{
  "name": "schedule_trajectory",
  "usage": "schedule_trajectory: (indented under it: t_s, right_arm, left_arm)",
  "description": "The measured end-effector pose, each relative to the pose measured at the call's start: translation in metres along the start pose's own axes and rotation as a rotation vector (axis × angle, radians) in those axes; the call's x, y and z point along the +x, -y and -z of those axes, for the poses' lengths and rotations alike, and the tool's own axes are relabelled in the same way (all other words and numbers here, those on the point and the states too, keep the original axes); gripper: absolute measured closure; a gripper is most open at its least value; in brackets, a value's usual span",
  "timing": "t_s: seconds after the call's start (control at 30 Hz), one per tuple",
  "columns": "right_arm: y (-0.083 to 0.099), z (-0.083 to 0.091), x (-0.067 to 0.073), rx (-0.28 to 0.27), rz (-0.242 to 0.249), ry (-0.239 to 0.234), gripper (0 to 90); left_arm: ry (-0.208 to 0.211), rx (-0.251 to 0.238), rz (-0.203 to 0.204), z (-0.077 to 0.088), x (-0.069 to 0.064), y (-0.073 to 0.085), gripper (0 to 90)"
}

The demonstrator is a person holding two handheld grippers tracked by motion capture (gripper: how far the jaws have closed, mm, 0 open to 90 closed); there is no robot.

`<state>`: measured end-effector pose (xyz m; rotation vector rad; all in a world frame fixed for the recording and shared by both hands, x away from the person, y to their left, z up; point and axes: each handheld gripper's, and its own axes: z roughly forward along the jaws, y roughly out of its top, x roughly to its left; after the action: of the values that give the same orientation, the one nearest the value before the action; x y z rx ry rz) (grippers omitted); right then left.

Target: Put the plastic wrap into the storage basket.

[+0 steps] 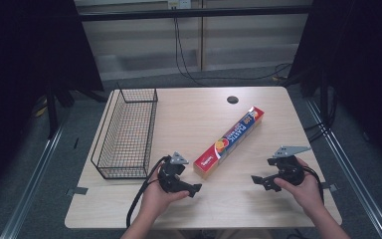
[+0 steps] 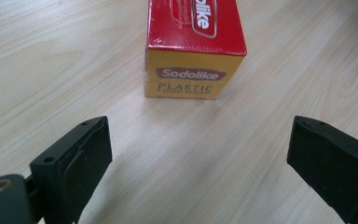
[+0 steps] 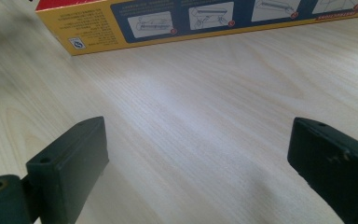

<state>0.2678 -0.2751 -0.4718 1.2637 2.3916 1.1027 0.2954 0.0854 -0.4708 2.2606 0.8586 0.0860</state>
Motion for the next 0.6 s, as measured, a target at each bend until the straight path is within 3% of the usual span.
schedule_trajectory:
  t_s: [0.07, 0.2, 0.27, 0.4, 0.6]
  right_arm:
    - [-0.001, 0.000, 0.000, -0.003, -0.019, -0.017, 5.3]
    - [-0.001, 0.002, -0.001, -0.018, -0.013, -0.005, 4.9]
    - [-0.002, 0.003, -0.002, -0.028, -0.022, 0.001, 4.6]
    - [0.000, 0.005, -0.002, -0.029, -0.023, 0.004, 4.6]
    - [-0.001, 0.007, -0.002, -0.038, -0.026, -0.001, 4.6]
  left_arm:
    - [0.007, -0.017, 0.011, 0.001, 0.001, -0.003, 5.5]
    - [-0.001, -0.021, 0.028, 0.005, 0.003, -0.012, 5.3]
    - [0.005, -0.075, 0.026, 0.010, 0.001, -0.023, 5.3]
    - [0.000, -0.086, 0.017, 0.014, -0.001, -0.037, 5.2]
    - [0.016, -0.063, 0.014, 0.002, -0.004, -0.066, 6.0]
